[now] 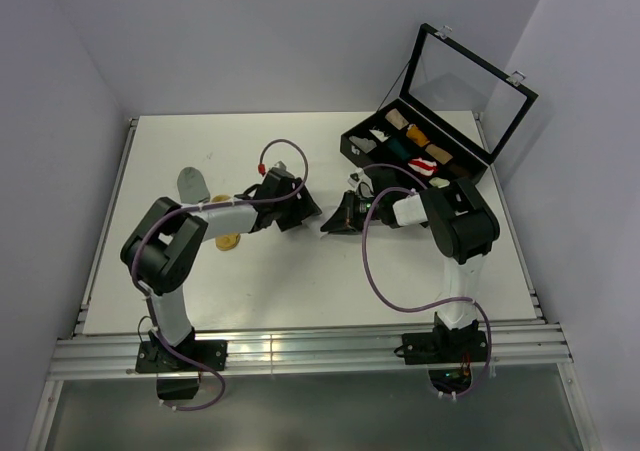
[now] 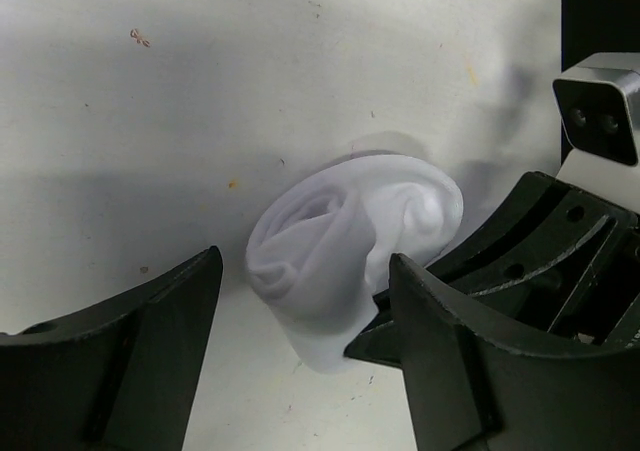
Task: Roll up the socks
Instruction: Roll the sock at the center of the board.
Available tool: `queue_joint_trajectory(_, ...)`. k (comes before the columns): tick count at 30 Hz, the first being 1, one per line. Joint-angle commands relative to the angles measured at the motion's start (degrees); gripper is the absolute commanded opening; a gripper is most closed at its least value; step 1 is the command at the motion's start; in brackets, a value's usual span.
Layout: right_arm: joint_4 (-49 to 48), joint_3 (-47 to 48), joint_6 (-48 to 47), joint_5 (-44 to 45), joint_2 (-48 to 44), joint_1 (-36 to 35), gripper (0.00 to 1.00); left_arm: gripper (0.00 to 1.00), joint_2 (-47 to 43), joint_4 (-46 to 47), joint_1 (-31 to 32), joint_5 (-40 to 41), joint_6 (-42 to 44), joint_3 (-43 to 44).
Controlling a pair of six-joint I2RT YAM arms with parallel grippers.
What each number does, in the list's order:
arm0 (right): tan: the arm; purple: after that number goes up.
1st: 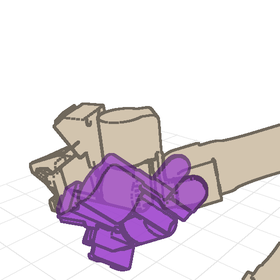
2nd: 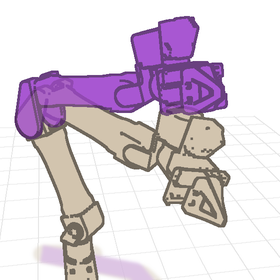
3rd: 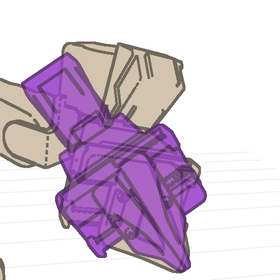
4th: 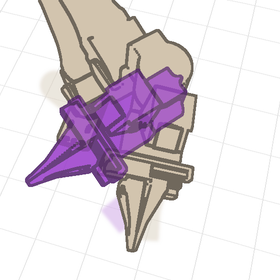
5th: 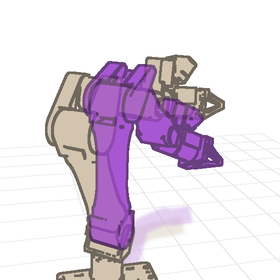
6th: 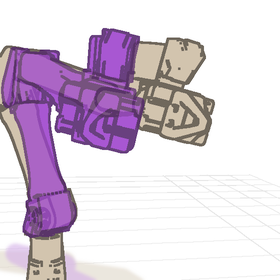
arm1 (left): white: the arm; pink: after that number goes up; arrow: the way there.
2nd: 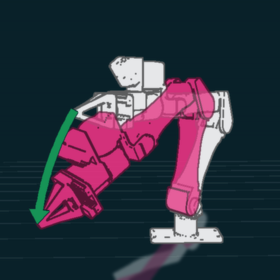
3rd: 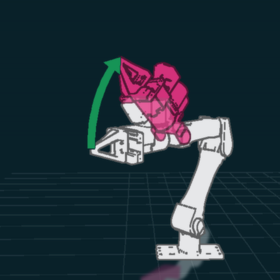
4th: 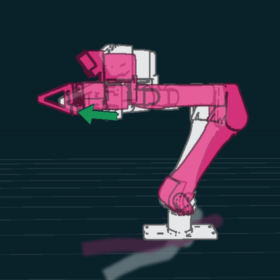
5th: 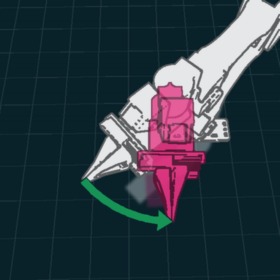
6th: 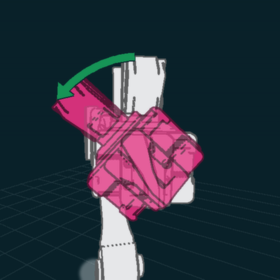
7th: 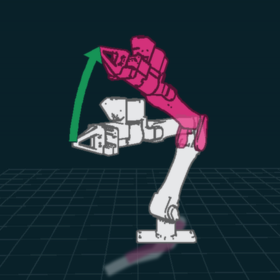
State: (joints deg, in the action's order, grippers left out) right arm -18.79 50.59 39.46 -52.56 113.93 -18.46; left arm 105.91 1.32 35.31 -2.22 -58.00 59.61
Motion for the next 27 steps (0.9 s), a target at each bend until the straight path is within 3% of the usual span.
queue_joint_trajectory(1,9.8,-2.3,-3.3,14.6,3.7,1.1,0.00,0.73,-0.8,0.3,0.2,1.0,2.8,-2.4)
queue_joint_trajectory(6,10.5,-2.0,-3.5,15.6,4.1,1.2,0.00,0.68,0.6,2.7,0.2,0.2,2.0,-3.5)
queue_joint_trajectory(12,11.7,-1.5,-4.5,17.5,4.4,1.2,0.00,0.55,2.7,4.2,0.2,-0.1,1.7,-3.5)
queue_joint_trajectory(15,11.8,-1.7,-4.7,18.1,4.1,1.3,0.00,0.45,3.7,3.7,0.2,-0.6,1.7,-3.1)
queue_joint_trajectory(19,11.0,-2.3,-5.5,19.8,2.8,1.2,0.00,0.23,4.8,3.3,0.5,-0.4,2.3,-2.8)
queue_joint_trajectory(21,10.7,-2.9,-6.6,20.7,0.7,1.1,0.01,0.18,5.1,2.7,0.8,0.1,2.6,-2.5)
queue_joint_trajectory(22,10.4,-3.4,-7.2,21.5,-0.2,1.0,0.04,0.13,5.3,1.9,1.1,0.3,2.7,-2.3)
queue_joint_trajectory(25,10.0,-4.6,-9.0,24.2,-5.2,-0.6,0.29,0.02,5.4,-1.1,1.4,1.6,3.2,-1.0)
queue_joint_trajectory(27,10.3,-5.3,-10.3,29.1,-10.0,-1.9,0.40,0.01,5.2,-4.1,2.1,3.2,4.0,0.6)
